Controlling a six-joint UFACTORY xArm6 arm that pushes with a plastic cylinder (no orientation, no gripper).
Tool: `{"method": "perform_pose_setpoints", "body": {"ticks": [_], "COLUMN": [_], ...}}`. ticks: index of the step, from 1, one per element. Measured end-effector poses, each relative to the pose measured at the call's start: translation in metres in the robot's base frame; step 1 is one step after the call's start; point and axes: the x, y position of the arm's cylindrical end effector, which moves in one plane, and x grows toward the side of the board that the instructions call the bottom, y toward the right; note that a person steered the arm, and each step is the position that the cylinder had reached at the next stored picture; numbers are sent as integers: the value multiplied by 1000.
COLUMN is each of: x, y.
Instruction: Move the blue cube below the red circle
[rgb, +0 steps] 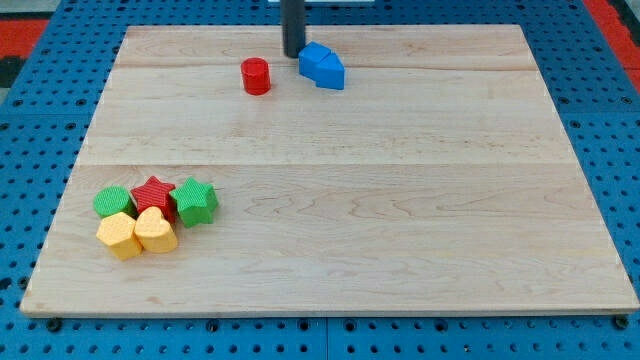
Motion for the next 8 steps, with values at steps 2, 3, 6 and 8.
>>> {"method": "perform_pose_setpoints", "body": {"ticks": [2,3,6,8], "x": [-35,-39,21,1], "y": [-18,30,-22,-9]}}
